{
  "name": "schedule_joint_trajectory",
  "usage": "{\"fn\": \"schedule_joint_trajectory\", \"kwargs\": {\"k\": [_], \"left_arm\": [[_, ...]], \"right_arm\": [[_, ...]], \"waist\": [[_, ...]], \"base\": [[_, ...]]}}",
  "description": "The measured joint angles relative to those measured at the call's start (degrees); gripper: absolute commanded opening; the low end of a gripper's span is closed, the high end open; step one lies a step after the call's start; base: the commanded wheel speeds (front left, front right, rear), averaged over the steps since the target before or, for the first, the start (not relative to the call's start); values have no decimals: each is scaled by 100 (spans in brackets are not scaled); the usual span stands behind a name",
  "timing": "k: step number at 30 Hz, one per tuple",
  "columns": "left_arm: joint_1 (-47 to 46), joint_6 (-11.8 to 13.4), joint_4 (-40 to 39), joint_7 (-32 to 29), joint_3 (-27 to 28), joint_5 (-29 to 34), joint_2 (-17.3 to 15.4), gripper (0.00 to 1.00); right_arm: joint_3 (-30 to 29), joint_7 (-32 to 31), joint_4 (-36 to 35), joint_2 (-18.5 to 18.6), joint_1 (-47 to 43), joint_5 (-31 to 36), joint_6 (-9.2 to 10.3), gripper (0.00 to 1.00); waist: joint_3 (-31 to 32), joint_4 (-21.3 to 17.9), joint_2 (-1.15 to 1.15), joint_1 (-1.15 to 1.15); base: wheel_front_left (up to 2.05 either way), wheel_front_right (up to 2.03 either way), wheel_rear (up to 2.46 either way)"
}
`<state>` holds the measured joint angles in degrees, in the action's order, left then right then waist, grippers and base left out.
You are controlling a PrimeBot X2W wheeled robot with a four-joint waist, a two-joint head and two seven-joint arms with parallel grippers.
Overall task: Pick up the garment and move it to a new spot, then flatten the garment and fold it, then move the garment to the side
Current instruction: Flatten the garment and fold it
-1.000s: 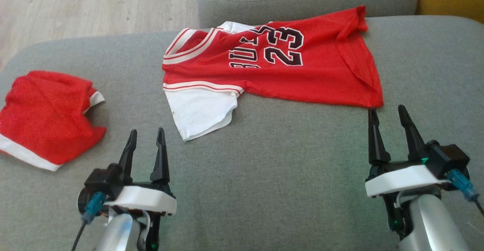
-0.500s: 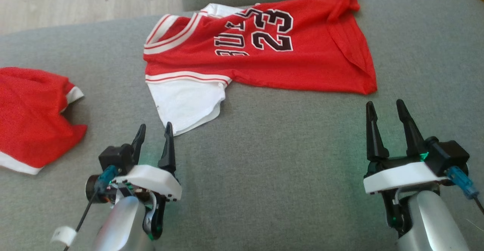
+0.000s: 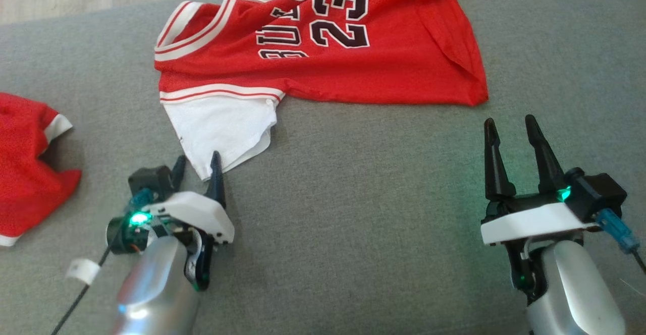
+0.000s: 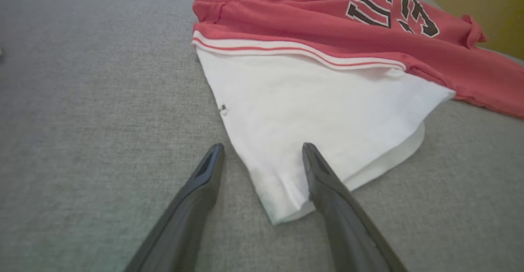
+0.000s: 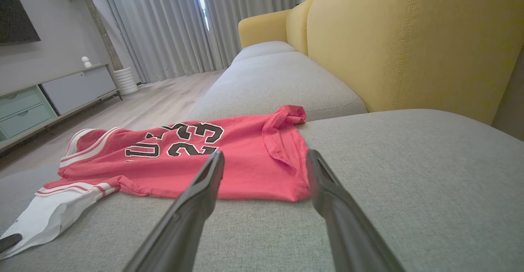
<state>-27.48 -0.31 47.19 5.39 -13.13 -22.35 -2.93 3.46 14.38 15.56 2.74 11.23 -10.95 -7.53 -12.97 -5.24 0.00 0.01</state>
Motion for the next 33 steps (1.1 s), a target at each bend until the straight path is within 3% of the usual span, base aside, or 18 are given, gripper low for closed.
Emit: {"fn": "schedule_joint_trajectory", "kwargs": {"k": [6, 7, 9, 16, 21, 24, 33], "left_arm": [[-329, -13, 281, -216, 18, -127, -3, 100], [-374, -26, 312, -276, 9, -127, -3, 89], [-460, -92, 376, -369, -14, -127, -11, 0], [-498, -231, 459, -264, -91, -154, -21, 0], [-283, -333, 332, 283, -133, -219, 1, 0], [-185, -470, -30, 680, -122, -292, -2, 0], [99, -481, -1118, 889, -22, -223, -11, 0]], "right_arm": [[4, 0, -35, 0, 2, -87, 0, 100], [-1, 0, -40, 0, 4, -104, 0, 100], [-10, 0, -40, 0, 20, -108, 0, 100], [-138, 0, -8, 0, 120, -107, 0, 100], [-193, 0, 100, 0, 116, -96, 0, 100], [-211, 0, 174, 0, 115, -96, 0, 100], [-538, -181, 615, 0, 152, -108, 0, 100]], "waist": [[-99, -90, 0, -1], [-111, -92, 0, -1], [-124, -87, 0, -1], [-52, -25, 0, 0], [88, 34, 0, -1], [189, 85, 0, -1], [250, 250, 0, -1]], "base": [[0, 0, 0], [0, 0, 0], [0, 0, 0], [0, 0, 0], [0, 0, 0], [0, 0, 0], [0, 0, 0]]}}
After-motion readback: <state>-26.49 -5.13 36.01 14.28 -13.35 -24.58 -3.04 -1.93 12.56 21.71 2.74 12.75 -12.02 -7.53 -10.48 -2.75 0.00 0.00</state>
